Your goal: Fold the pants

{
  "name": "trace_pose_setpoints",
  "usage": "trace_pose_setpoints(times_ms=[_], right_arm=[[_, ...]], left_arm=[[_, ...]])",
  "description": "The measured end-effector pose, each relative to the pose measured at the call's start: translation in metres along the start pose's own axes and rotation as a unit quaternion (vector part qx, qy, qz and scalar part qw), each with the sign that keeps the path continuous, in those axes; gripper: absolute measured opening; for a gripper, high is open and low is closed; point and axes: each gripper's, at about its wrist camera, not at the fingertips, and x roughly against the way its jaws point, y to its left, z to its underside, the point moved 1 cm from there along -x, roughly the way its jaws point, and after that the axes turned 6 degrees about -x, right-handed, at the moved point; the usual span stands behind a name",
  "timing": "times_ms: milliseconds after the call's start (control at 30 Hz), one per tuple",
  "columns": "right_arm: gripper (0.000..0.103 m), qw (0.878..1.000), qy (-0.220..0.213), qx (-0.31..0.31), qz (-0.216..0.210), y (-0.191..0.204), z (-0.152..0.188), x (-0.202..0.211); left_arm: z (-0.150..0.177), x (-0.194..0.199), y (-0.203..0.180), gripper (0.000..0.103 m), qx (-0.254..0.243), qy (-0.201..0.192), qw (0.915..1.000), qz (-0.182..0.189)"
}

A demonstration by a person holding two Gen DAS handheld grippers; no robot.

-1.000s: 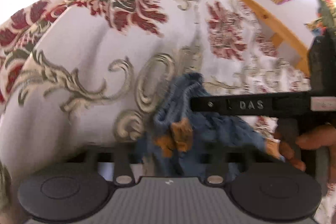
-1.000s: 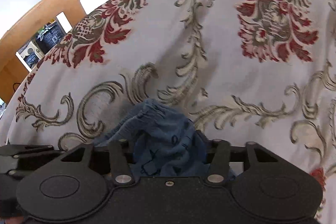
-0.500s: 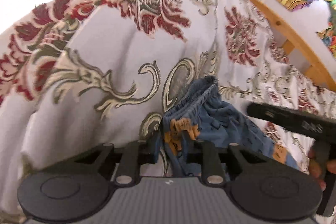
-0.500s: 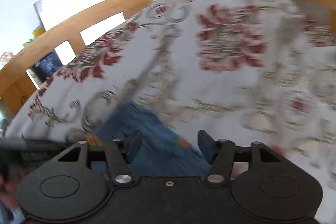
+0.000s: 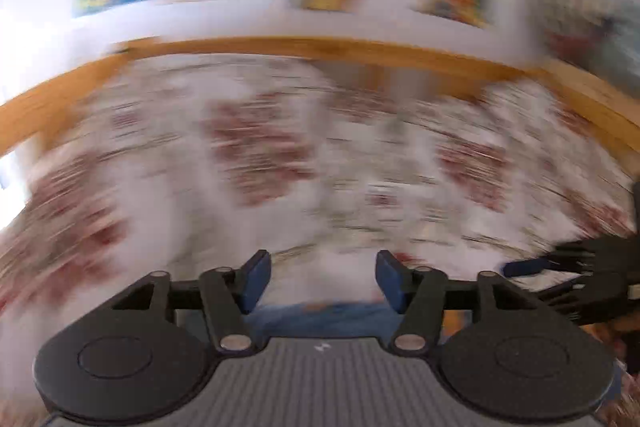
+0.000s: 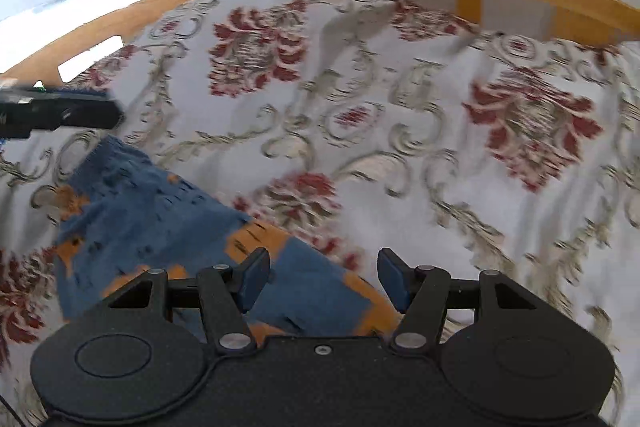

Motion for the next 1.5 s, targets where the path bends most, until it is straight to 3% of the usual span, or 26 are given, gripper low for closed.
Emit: trace_pose_setpoints(times_ms=[133,200,267,333,433,533,667,900,1200,1367,1500], right_arm=[[0.061,0.999,0.013,-0.03,0.001,-0.024,0.01,0.001],[0.052,0.999,0.033,-0.04,-0.014,-0.03,0.014,-0.004],[0.026,0.998,0.042,-0.035,-0.019,-0.031,0.016,-0.006],[0.012,0.999,0.039,-0.015,-0.019,-0.026,0.017,-0.002],[0.004,0.999,0.026,0.018,-0.015,-0.016,0.021,0.008],[0.004,0.999,0.023,0.04,-0.025,-0.007,0.028,0.018],[0.004,0.997,0.01,0.074,-0.023,0.008,0.04,0.032],[0.004,0.985,-0.018,0.17,-0.003,0.047,0.068,0.046],[0.004,0.979,-0.026,0.201,-0.034,0.052,0.085,0.051],[0.004,0.977,-0.028,0.206,-0.042,0.051,0.091,0.052],[0.004,0.973,-0.033,0.226,-0.04,0.054,0.099,0.053]], left_arm=[[-0.03,-0.057,-0.032,0.069,-0.073,0.049,0.9906,0.105],[-0.038,-0.085,-0.045,0.069,-0.095,0.076,0.9811,0.15],[-0.04,-0.108,-0.056,0.066,-0.103,0.106,0.9702,0.192],[-0.039,-0.123,-0.063,0.065,-0.105,0.132,0.9594,0.226],[-0.037,-0.136,-0.067,0.065,-0.11,0.159,0.9423,0.273],[-0.037,-0.14,-0.067,0.065,-0.116,0.176,0.9274,0.309],[-0.035,-0.144,-0.066,0.066,-0.104,0.202,0.9142,0.336],[-0.043,-0.149,-0.062,0.068,-0.067,0.274,0.8943,0.347],[-0.059,-0.16,-0.084,0.061,-0.092,0.353,0.8922,0.266],[-0.052,-0.167,-0.093,0.06,-0.104,0.403,0.8774,0.239],[-0.04,-0.168,-0.099,0.053,-0.147,0.425,0.8747,0.181]])
